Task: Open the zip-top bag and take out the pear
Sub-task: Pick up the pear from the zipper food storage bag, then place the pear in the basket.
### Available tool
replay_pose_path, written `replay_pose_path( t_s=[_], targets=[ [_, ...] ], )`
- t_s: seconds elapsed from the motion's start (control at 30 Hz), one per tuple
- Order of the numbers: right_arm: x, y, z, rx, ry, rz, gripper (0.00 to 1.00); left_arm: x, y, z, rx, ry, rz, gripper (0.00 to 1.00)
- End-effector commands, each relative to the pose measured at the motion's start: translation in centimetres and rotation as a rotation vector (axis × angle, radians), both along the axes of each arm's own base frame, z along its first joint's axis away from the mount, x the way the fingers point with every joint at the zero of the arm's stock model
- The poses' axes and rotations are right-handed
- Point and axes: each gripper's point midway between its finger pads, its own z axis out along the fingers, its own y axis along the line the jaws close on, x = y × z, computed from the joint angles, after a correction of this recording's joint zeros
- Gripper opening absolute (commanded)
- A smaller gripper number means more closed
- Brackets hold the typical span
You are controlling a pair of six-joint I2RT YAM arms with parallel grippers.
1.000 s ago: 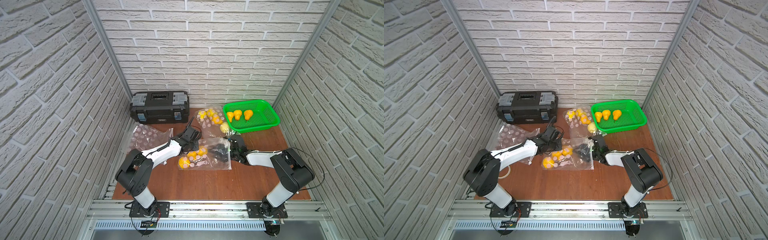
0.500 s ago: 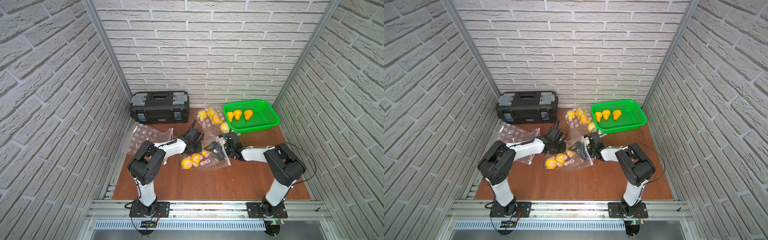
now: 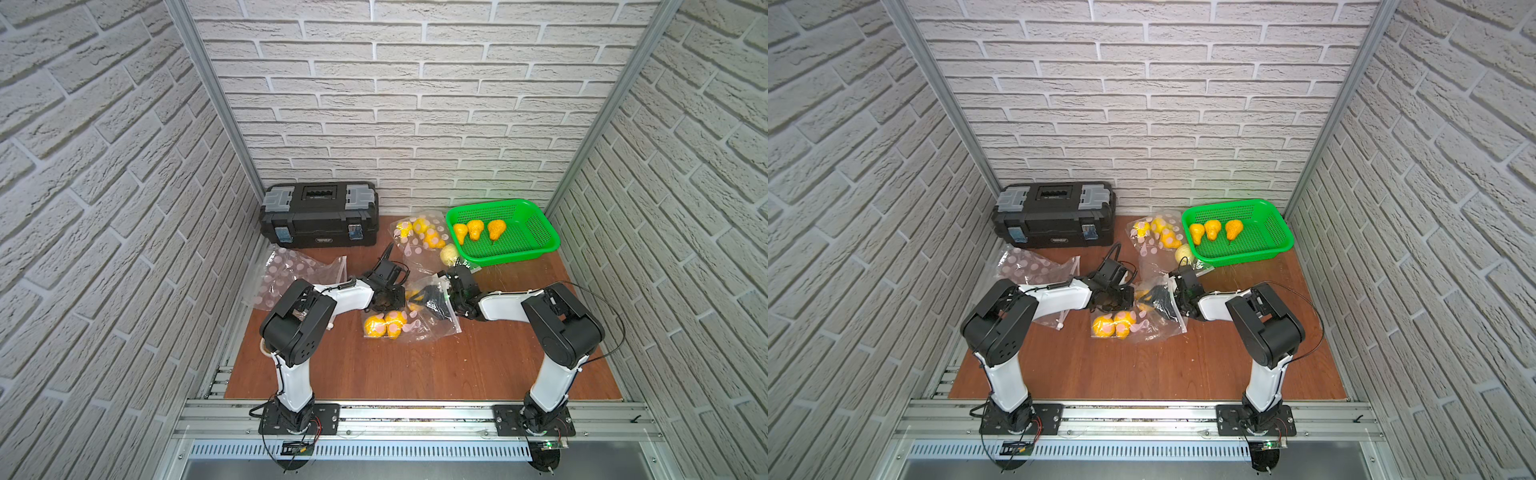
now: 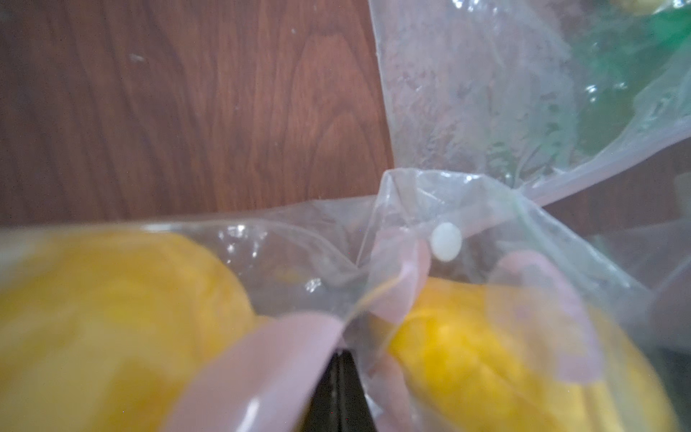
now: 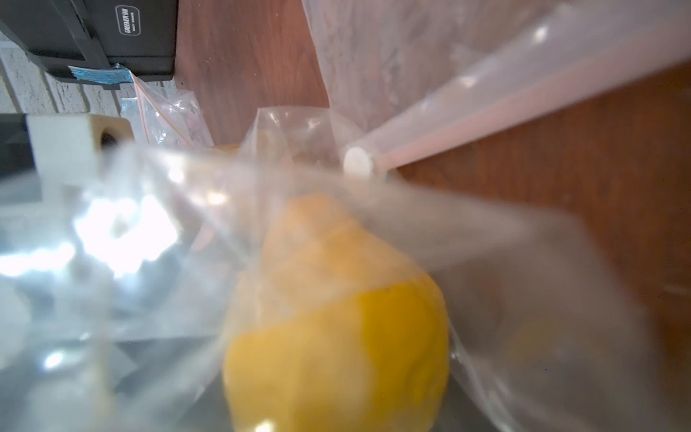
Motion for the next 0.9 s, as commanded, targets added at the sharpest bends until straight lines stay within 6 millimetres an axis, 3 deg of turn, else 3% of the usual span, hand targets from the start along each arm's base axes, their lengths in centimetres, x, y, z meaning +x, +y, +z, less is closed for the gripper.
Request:
replay_pose_path(
  t_s=[0.0, 0.17, 0.3, 0.47, 0.67, 0.87],
  targets=[
    [-1.1, -1.8, 0.7, -0.052, 0.005, -0.007, 0.55, -1.1, 2.1, -2.1, 0.063, 0.054, 0.034, 0.00],
    [-3.1, -5.0, 2.1, -0.068, 0.012, -0.011, 0.54, -1.3, 3.6, -2.8, 0.097, 0.075, 0.064, 0.00],
    [-4.4, -8.6, 3.5, -0.100, 0.009, -0.040, 0.54, -1.4, 4.0, -3.1, 0.106, 0.089, 0.069, 0.00],
    [-4.3, -13.7, 6.0, -0.130, -0.023, -0.135, 0.54, -1.3, 4.3, -3.0, 0.116, 0.092, 0.070, 0.00],
    [-1.4, -19.1, 10.7, -0.197, -0.120, -0.242, 0.54, -0.9, 4.0, -2.3, 0.109, 0.076, 0.066, 0.00],
    [4.6, -23.4, 14.2, -0.307, -0.216, -0.314, 0.54, -0.3, 3.5, -1.2, 0.088, 0.054, 0.061, 0.00]
  ],
)
